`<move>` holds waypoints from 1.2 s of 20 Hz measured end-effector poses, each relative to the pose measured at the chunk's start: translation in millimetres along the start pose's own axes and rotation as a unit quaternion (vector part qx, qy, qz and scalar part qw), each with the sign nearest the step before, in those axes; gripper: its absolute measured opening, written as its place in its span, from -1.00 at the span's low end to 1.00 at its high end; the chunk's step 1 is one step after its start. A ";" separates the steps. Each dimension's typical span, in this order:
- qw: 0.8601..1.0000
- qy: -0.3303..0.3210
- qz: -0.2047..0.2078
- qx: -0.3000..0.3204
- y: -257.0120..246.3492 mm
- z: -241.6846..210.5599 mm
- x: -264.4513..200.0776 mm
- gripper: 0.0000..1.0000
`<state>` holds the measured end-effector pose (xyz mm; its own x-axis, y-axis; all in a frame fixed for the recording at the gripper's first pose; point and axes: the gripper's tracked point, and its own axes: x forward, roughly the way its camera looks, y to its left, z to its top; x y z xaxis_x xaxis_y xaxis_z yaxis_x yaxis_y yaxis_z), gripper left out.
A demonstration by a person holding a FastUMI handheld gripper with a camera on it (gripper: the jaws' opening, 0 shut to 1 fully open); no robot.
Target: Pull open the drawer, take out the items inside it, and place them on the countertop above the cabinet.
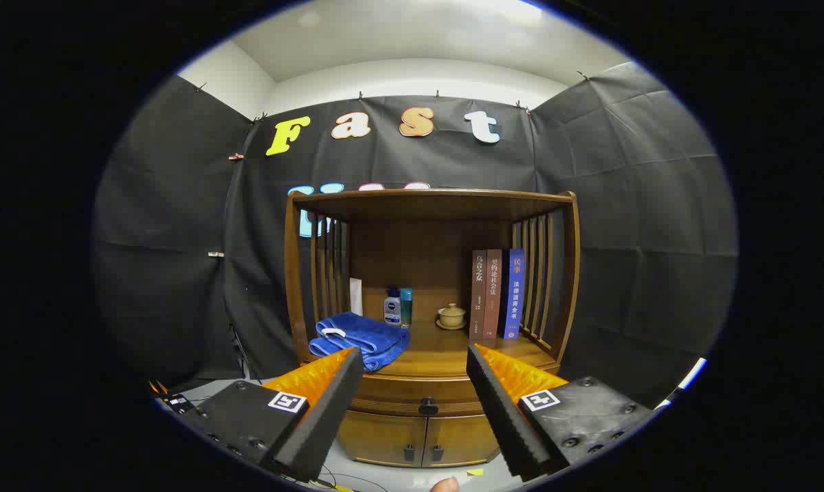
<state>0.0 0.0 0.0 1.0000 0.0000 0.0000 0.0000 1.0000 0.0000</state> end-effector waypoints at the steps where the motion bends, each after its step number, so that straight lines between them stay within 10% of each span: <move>1: 1.000 -0.001 0.001 0.000 1.4 -0.2 -0.6 0.96; 24: 1.000 -0.019 0.009 0.004 10.2 4.4 4.2 0.96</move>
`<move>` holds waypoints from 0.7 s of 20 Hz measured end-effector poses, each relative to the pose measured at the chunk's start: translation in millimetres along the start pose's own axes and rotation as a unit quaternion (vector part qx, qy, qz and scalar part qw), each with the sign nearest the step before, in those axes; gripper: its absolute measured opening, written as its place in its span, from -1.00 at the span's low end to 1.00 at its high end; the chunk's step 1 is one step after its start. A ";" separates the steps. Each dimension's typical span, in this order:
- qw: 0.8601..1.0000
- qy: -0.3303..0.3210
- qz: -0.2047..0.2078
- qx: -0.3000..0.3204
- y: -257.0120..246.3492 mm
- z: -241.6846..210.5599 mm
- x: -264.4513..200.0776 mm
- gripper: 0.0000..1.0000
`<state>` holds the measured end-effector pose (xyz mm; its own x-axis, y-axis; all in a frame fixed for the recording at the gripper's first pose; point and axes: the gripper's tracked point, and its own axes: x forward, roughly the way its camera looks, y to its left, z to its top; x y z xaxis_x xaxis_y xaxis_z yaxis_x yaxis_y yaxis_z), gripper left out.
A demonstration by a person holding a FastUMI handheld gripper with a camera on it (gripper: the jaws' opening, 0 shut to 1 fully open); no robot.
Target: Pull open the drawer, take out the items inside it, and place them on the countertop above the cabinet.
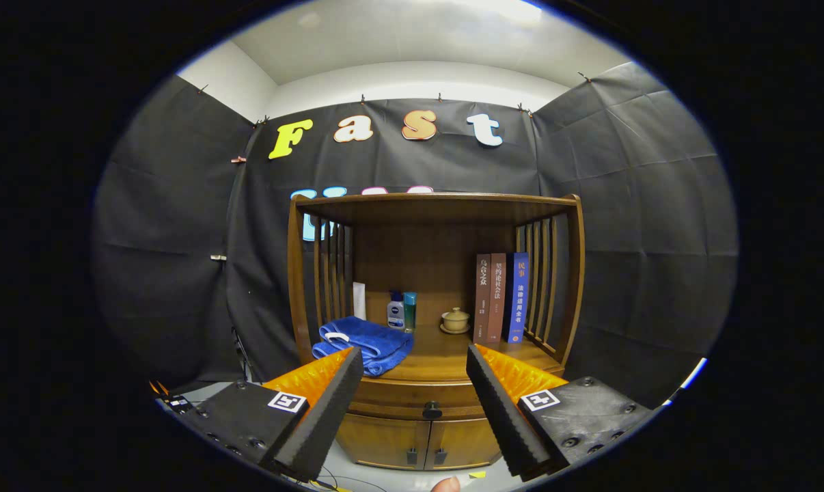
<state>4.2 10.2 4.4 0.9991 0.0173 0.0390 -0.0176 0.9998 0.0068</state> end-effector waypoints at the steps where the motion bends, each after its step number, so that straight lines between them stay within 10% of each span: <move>1: 1.000 -0.004 0.000 -0.004 0.8 -3.3 7.0 0.96; 14: 0.998 0.053 -0.006 -0.017 -6.7 -174.0 99.1 0.97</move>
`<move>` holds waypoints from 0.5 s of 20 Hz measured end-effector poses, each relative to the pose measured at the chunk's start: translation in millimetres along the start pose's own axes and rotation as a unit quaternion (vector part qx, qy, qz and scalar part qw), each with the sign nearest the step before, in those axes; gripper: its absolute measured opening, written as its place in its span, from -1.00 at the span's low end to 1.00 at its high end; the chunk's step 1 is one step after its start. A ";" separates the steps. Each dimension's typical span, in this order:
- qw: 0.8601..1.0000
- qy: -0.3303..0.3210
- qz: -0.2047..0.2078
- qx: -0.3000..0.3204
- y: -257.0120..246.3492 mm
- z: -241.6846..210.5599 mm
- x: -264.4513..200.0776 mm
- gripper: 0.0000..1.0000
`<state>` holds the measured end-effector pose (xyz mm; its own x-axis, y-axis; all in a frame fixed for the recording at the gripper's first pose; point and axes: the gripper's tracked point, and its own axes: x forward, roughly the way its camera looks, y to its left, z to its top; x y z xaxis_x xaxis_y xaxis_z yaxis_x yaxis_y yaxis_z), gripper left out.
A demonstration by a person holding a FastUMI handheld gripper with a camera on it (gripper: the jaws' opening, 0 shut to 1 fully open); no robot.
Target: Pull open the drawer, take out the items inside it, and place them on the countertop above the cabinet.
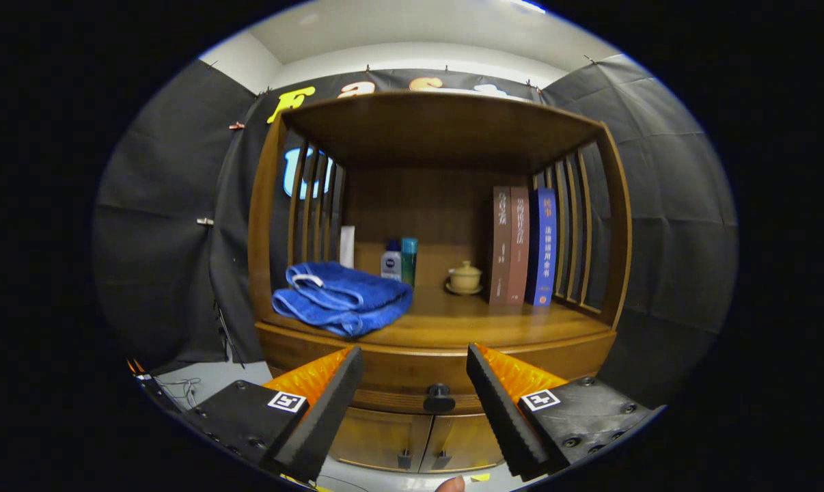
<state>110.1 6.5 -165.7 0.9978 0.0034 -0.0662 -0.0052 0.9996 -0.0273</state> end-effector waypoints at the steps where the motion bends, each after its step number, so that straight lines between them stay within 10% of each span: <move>1: 1.000 0.007 -0.003 0.002 -1.4 -14.0 7.7 0.97; 4: 0.999 0.029 -0.021 0.016 -13.5 -51.8 32.9 0.96; 10: 0.996 0.071 -0.034 0.048 -30.9 -98.9 66.6 0.24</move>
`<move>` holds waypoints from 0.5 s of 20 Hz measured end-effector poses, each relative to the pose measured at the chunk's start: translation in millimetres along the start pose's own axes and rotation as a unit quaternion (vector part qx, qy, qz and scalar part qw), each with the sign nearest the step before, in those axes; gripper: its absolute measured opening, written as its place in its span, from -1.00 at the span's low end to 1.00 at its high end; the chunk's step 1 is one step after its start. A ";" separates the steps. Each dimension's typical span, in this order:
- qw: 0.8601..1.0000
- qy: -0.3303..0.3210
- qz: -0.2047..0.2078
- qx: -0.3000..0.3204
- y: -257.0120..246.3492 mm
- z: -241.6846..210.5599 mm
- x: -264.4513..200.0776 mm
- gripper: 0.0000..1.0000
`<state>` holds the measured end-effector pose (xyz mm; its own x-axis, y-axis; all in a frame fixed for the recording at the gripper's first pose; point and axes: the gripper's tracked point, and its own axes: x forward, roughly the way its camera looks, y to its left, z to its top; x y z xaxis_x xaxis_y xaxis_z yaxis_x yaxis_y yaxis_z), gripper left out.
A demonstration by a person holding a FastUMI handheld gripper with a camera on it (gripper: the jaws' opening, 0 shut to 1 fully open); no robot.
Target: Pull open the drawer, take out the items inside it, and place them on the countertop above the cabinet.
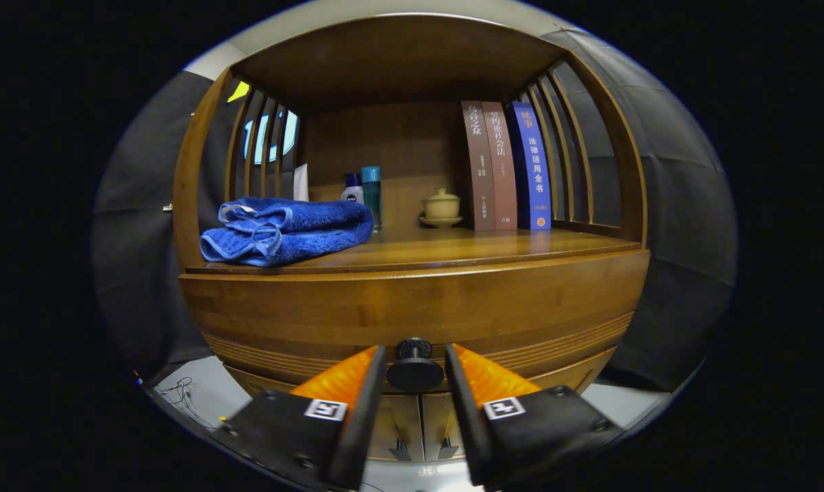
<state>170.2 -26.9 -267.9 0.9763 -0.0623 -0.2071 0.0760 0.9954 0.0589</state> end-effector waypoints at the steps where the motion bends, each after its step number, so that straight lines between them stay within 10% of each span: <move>1: 1.000 0.004 0.000 -0.007 -0.9 -2.2 7.2 0.07; 10: 1.000 0.009 0.001 -0.025 -0.3 -3.1 -6.8 -0.37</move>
<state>163.0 -26.6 -269.5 0.9725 -0.0596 -0.2252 0.0638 0.9979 0.0112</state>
